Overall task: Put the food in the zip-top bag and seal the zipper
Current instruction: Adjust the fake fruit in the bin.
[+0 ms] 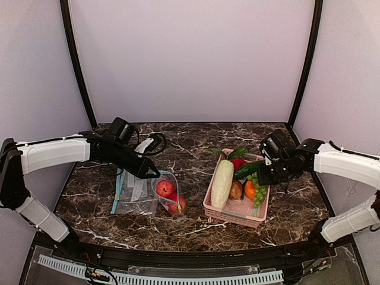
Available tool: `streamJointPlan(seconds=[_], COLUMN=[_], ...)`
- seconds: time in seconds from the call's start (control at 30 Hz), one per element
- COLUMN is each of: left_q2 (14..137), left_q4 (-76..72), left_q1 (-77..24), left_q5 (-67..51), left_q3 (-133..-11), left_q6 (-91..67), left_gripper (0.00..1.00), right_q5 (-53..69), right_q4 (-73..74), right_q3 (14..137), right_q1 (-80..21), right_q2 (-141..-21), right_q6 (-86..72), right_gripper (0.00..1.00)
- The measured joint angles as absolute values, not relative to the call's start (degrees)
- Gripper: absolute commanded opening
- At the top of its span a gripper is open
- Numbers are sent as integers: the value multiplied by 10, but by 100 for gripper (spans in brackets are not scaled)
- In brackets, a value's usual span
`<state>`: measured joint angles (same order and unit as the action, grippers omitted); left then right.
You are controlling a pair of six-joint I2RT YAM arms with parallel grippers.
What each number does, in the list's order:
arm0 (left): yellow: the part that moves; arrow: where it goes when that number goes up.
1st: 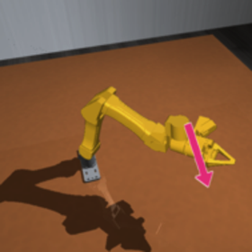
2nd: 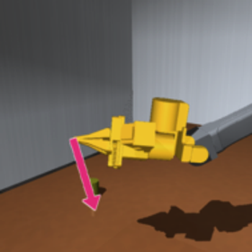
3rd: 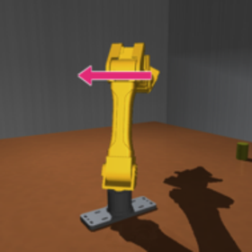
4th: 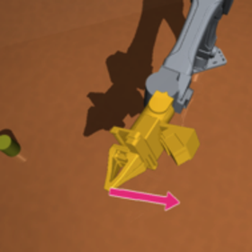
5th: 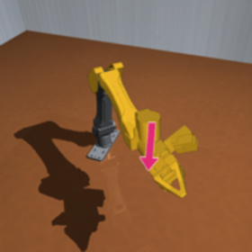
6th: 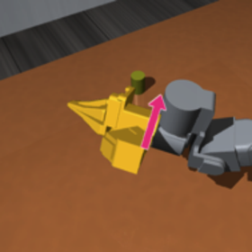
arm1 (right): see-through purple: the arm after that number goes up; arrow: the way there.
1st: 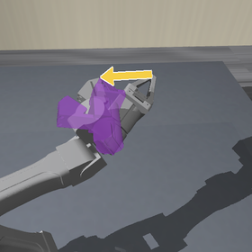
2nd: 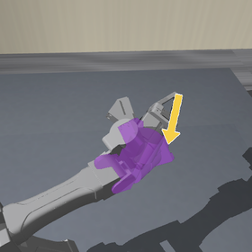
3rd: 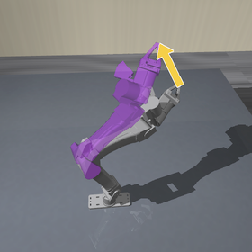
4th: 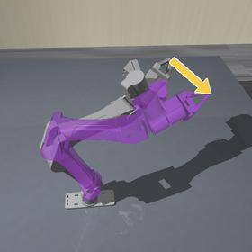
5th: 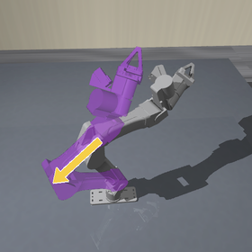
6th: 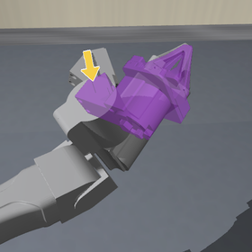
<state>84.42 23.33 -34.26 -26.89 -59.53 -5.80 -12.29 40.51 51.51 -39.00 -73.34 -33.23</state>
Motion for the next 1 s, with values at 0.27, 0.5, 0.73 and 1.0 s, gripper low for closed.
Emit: streamJointPlan(seconds=[0.27, 0.5, 0.73, 1.0], left_q2=[844, 844, 844, 844], left_q4=[234, 234, 235, 235], left_q1=[-343, -343, -343, -343], left_q5=[-267, -267, -265, -265], left_q3=[-595, -595, -595, -595], left_q6=[-58, -58, -58, -58], left_gripper=[9, 9, 9, 9], right_q5=[-51, -17, -1, -74], right_q4=[397, 386, 367, 401], right_q3=[518, 502, 493, 540], right_q1=[-423, -477, -538, -528], right_q2=[-598, -590, -658, -669], right_q6=[-289, -272, -266, -293], right_gripper=[0, 0, 59, 61])
